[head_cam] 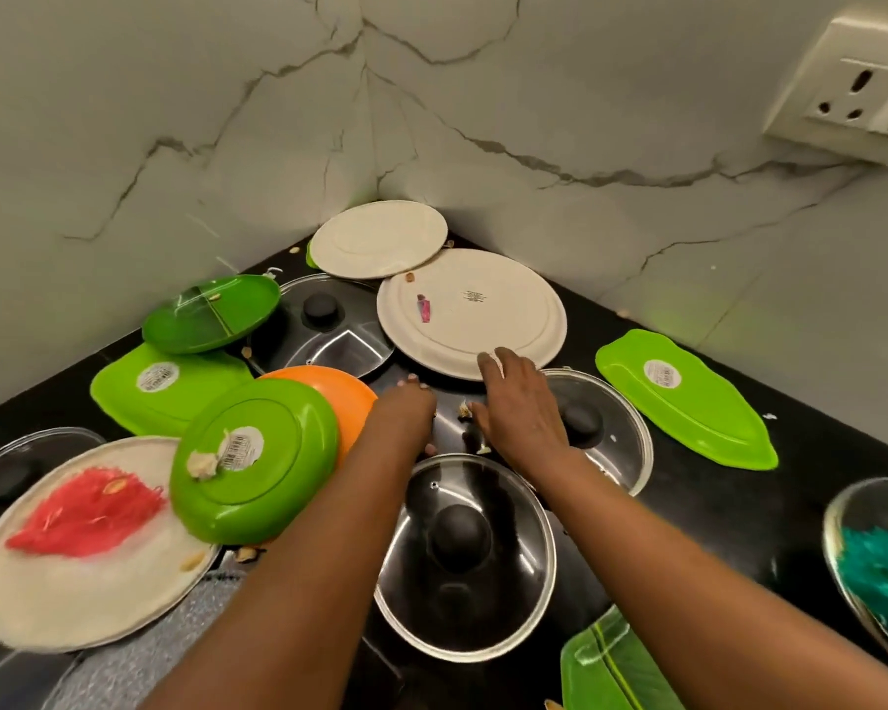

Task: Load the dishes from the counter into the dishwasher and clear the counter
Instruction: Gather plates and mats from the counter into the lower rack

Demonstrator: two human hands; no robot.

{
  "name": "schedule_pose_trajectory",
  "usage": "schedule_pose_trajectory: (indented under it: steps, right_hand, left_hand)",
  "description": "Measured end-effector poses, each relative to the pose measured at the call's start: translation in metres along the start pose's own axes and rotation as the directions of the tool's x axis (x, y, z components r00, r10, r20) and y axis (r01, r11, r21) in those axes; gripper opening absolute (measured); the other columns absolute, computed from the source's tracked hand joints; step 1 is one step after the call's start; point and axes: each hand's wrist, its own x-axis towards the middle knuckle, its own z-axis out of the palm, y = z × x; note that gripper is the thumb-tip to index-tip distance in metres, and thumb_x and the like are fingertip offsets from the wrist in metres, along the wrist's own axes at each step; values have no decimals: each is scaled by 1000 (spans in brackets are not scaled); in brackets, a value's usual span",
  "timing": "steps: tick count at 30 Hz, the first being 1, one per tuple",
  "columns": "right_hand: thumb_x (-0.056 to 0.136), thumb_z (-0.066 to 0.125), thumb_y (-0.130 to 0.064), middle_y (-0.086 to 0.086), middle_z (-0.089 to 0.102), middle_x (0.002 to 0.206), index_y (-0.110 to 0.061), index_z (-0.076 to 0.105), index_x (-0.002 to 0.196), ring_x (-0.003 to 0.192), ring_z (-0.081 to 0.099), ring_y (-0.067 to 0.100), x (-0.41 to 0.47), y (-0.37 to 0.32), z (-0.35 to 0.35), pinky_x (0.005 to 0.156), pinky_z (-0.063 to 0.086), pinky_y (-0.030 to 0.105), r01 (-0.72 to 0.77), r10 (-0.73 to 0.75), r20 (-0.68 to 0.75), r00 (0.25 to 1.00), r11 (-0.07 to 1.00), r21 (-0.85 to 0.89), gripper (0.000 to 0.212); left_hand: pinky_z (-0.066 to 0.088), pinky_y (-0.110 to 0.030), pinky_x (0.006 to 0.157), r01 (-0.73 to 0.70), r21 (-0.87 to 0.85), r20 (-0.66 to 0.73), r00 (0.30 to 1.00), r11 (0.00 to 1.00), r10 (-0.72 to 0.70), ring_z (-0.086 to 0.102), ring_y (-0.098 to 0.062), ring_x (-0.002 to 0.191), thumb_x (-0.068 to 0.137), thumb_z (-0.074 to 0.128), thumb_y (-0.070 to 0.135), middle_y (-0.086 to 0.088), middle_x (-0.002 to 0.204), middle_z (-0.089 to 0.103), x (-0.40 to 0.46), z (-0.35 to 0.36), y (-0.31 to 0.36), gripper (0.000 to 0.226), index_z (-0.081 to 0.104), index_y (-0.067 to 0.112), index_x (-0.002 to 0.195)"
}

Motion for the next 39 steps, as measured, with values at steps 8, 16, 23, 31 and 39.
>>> schedule_pose_trajectory:
  steps: [8, 16, 23, 31, 39]
  right_hand:
    - [95, 47, -50, 26, 11, 157, -10, 10, 153, 143, 14, 44, 52, -12, 29, 113, 18, 59, -11, 45, 191, 981, 984, -175, 79]
    - [87, 27, -2, 29, 67, 107, -4, 66, 116, 91, 67, 45, 75, -41, 30, 71, 56, 43, -99, 204, 166, 965, 867, -489, 48]
    - [85, 48, -7, 17, 67, 89, -8, 61, 107, 79, 64, 33, 84, -11, -31, 66, 50, 37, -39, 5, -65, 998, 843, -537, 25]
    - [86, 46, 3, 18, 67, 93, -11, 56, 109, 82, 62, 41, 88, 20, -140, 61, 30, 35, -182, 119, -312, 943, 967, -181, 29]
    - [96, 55, -17, 15, 68, 105, -18, 65, 116, 98, 60, 36, 68, 54, -171, 69, 34, 29, -330, 531, -372, 761, 811, 483, 23]
  left_hand:
    - [40, -34, 103, 43, -46, 50, 998, 998, -40, 43, -28, 133, 80, 76, 17, -17, 150, 36, 11, -12, 6, 67, 46, 11, 140]
    - [45, -35, 96, 40, -61, -21, 999, 997, -41, 52, -28, 123, 85, 68, 6, -19, 141, 46, 5, -14, 8, 43, 58, 7, 127]
    - [43, -35, 99, 40, -49, -6, 999, 998, -40, 50, -32, 127, 84, 70, 8, -23, 143, 43, 2, -18, 8, 46, 56, 2, 128]
    - [46, -37, 100, 30, -74, -36, 999, 997, -32, 54, -30, 121, 77, 71, 0, -17, 133, 52, -4, -15, 9, 48, 61, 5, 124]
    - [46, -36, 98, 53, -93, -139, 988, 994, -66, 56, -30, 118, 91, 54, 2, -16, 132, 55, -7, -8, 10, 33, 58, 4, 123]
